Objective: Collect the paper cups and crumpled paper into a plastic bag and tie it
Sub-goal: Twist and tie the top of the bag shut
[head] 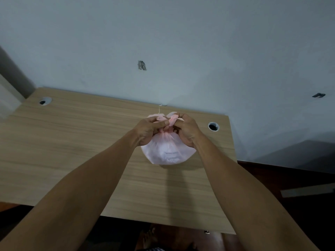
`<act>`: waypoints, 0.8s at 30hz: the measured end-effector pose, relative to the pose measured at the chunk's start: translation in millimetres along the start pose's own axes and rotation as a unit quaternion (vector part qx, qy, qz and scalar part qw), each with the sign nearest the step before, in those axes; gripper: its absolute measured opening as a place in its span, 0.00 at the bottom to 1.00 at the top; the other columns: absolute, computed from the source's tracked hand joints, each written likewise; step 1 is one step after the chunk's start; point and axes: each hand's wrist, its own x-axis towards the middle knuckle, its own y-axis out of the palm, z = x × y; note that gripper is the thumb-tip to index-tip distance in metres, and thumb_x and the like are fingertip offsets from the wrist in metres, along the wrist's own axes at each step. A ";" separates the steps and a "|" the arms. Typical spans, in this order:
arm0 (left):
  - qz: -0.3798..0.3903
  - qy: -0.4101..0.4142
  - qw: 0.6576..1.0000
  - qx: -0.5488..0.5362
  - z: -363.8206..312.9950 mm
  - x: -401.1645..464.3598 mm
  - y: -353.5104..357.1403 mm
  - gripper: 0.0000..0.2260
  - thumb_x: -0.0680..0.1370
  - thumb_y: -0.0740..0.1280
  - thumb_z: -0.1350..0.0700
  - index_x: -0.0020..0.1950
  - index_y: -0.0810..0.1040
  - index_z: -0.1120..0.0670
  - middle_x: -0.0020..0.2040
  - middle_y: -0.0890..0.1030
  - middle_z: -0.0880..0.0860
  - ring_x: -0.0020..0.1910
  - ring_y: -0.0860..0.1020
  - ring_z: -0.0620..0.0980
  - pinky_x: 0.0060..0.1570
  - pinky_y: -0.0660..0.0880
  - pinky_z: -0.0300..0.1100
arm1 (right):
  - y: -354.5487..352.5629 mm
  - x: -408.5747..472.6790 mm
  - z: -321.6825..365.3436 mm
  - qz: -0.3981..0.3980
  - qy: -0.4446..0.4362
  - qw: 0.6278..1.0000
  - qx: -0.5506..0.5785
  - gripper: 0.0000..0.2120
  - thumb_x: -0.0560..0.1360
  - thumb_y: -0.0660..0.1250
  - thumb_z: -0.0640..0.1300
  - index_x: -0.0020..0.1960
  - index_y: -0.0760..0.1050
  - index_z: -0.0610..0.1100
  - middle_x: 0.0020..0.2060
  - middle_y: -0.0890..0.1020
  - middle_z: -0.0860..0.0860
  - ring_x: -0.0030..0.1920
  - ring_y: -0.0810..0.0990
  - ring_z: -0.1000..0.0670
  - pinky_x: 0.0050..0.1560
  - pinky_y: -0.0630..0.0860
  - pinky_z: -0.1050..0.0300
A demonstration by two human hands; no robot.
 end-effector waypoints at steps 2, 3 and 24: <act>-0.040 0.010 0.999 -0.008 1.2 -0.1 -1.4 0.12 0.70 0.76 0.62 0.50 0.82 0.67 0.40 0.77 0.59 0.36 0.78 0.52 0.48 0.80 0.40 | 0.2 -0.4 -0.8 0.019 0.008 1.000 0.014 0.17 0.68 0.69 0.27 0.56 0.76 0.37 0.41 0.81 0.37 0.38 0.79 0.42 0.40 0.72 0.54; -0.053 0.015 0.998 -0.006 2.0 0.2 -2.7 0.08 0.71 0.76 0.62 0.45 0.81 0.65 0.39 0.77 0.60 0.36 0.79 0.53 0.47 0.80 0.41 | -0.1 -1.1 -1.2 0.019 0.011 1.000 0.012 0.18 0.69 0.68 0.27 0.57 0.76 0.37 0.39 0.80 0.38 0.37 0.77 0.44 0.39 0.70 0.55; -0.111 0.268 0.697 0.656 -2.4 -5.8 4.3 0.05 0.75 0.72 0.51 0.41 0.78 0.48 0.40 0.83 0.44 0.44 0.79 0.48 0.53 0.64 0.49 | 7.3 12.6 -0.7 -0.139 -0.069 0.931 -0.331 0.05 0.75 0.63 0.37 0.46 0.77 0.43 0.46 0.83 0.42 0.40 0.83 0.41 0.36 0.77 0.53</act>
